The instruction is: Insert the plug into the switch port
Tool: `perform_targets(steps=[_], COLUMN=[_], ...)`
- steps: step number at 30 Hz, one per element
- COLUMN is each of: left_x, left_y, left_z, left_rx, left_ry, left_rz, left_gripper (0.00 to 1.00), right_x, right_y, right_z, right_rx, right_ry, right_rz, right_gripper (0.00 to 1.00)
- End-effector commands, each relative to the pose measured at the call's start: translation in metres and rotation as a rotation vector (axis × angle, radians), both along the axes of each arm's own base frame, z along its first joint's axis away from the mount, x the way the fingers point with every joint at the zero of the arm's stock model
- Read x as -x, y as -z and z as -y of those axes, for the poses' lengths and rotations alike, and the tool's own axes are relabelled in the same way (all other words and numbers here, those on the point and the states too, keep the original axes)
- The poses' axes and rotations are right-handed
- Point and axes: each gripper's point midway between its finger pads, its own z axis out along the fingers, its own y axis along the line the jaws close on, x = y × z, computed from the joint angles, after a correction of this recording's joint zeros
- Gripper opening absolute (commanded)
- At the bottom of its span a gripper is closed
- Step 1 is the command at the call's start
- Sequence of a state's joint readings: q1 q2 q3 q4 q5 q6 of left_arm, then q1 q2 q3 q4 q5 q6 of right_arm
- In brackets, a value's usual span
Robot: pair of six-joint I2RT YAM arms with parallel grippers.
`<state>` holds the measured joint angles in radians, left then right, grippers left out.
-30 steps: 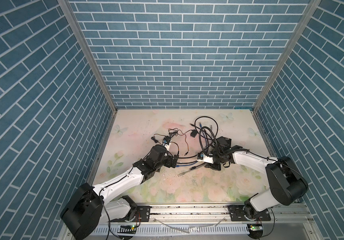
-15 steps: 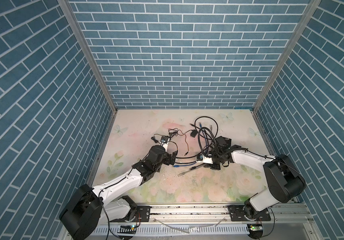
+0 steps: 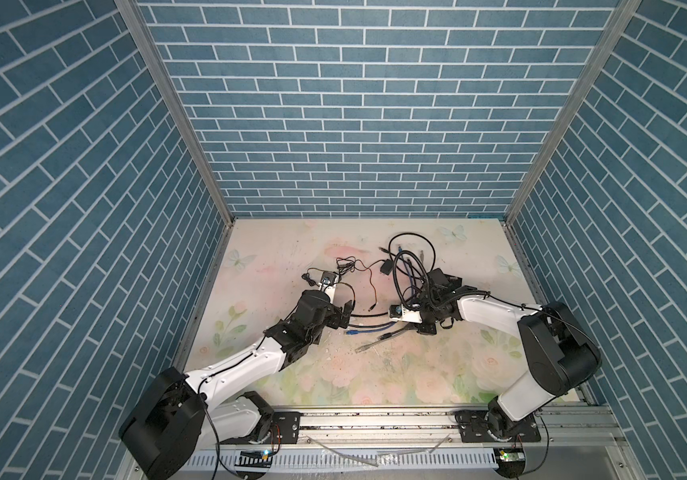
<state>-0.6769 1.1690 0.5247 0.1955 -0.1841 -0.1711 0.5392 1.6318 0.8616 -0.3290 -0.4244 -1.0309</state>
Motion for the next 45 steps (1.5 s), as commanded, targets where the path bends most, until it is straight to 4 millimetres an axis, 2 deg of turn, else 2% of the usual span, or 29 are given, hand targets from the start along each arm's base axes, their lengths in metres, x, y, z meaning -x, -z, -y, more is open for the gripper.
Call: perform_targets(steps=[1, 19, 26, 33, 40, 45], left_x=[-0.001, -0.004, -0.003, 0.004, 0.01, 0.012], left_y=[0.002, 0.001, -0.007, -0.015, -0.016, -0.012], left_z=[-0.001, 0.004, -0.001, -0.01, -0.016, -0.015], left_rx=[-0.036, 0.005, 0.07, 0.016, 0.019, -0.001], left_ry=[-0.003, -0.005, -0.033, -0.023, -0.026, -0.014], left_rz=[-0.011, 0.003, 0.064, 0.071, 0.081, 0.055], left_gripper=[1.0, 1.0, 1.0, 0.99, 1.0, 1.0], right_x=[-0.003, -0.006, -0.003, -0.003, -0.006, -0.01], right_y=[-0.005, 0.004, 0.014, 0.021, 0.008, -0.018], right_z=[-0.007, -0.004, 0.0, 0.001, -0.006, -0.015], right_rx=[-0.02, 0.014, 0.059, 0.099, 0.043, -0.047], right_ry=[-0.059, -0.073, -0.103, -0.118, -0.124, -0.135], right_rz=[0.006, 0.012, 0.01, 0.007, 0.057, 0.161], right_gripper=[0.26, 0.24, 0.22, 0.19, 0.12, 0.09])
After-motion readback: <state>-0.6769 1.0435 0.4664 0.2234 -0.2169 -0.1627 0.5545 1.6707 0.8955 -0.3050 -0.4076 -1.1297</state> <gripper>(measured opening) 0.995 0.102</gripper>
